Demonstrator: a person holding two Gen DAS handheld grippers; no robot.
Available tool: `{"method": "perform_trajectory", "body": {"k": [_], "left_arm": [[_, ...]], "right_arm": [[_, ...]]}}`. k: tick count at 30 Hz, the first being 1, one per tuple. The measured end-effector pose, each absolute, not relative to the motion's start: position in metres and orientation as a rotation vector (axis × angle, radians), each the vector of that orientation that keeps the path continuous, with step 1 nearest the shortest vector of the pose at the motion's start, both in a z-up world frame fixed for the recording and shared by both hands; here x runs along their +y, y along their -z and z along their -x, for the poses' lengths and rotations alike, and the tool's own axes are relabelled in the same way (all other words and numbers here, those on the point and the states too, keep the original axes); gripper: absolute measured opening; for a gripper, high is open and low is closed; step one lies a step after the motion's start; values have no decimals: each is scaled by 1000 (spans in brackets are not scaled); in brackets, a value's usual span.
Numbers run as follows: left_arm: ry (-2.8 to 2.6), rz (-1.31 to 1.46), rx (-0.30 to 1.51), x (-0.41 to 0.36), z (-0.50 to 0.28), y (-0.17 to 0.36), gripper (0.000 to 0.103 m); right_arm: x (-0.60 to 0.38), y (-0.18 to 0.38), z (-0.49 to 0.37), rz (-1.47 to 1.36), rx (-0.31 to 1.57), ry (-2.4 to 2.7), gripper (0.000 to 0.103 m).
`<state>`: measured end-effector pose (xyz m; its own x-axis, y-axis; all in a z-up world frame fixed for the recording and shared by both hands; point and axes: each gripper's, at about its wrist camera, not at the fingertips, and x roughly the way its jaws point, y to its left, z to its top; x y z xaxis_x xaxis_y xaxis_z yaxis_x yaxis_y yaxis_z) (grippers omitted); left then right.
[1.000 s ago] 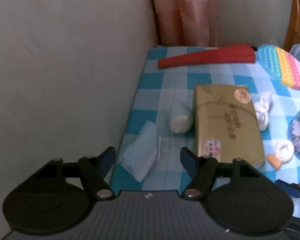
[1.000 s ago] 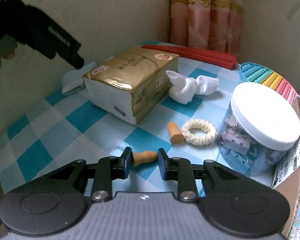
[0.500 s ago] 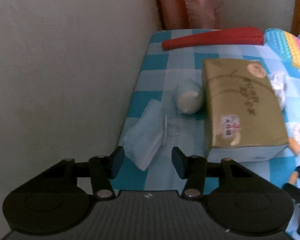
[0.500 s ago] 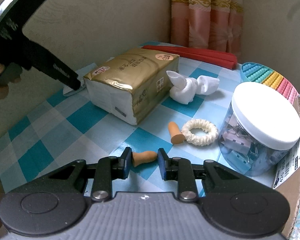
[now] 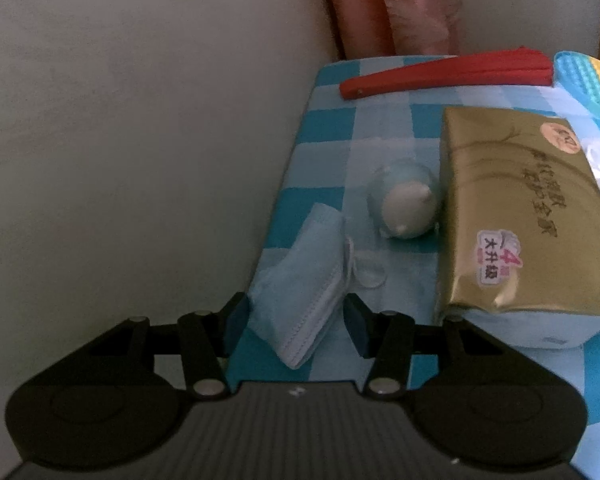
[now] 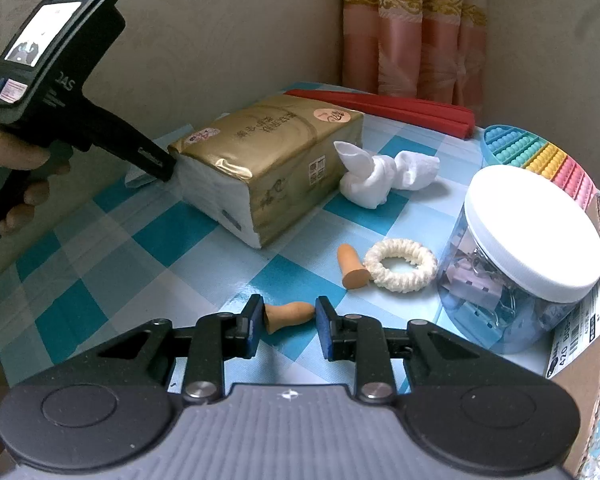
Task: Organize soft objects
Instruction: 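Grasp the light blue face mask with the left tool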
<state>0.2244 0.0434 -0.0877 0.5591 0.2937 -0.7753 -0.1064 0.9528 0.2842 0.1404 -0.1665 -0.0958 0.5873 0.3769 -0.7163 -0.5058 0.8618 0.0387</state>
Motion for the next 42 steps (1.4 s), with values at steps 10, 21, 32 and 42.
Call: {"method": "perform_trajectory", "body": {"k": [10,21,32,42], "left_arm": [[-237,-199,927,45,-217,85,26],[-203,-160,915,40,-195,68,23],[-109,-128,897,26,-146,45,15],[-119,-141,856,24,-146,54,64]], "right_arm": [[-167,96,-139,175,788,-507,30],[-171,81,-127,174,768,-498,30],[-178,54,-93,187,727,-495,30],[-183,47,-71,191,721,-489,30]]}}
